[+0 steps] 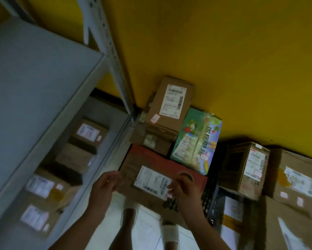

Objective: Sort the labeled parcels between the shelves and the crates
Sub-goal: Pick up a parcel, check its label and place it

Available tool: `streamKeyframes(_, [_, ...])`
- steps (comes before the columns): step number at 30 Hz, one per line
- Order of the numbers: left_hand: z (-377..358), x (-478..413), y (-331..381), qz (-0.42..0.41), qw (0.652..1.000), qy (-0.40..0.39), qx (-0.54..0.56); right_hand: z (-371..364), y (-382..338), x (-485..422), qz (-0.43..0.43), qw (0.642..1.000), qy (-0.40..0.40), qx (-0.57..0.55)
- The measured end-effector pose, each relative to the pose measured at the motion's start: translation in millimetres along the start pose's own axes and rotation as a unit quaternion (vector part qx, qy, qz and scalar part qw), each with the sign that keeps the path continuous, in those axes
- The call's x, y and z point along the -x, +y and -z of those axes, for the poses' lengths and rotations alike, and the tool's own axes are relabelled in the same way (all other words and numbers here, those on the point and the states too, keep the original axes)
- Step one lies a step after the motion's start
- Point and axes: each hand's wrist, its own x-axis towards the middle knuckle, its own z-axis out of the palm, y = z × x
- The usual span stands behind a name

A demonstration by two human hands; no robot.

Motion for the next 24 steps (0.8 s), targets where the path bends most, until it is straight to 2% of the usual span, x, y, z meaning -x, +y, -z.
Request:
streamKeyframes(9, [12,125,-64,0.059,0.982,0.080,0.158,-20,3,43,-0.017,0.979,-0.205,0.012])
streamKeyframes(14, [50,150,-93,0.068,0.968,0.135,0.199,-83,6,72,0.028,0.958,-0.283,0.040])
streamKeyframes(18, [98,157,-128,0.069,0.953,0.181,0.234,-139,26,99,0.037,0.929,-0.351,0.107])
streamKeyframes(24, [173,175,-204,0.056,0.931,0.221,0.285,-218,70,149,0.042,0.897,-0.391,0.200])
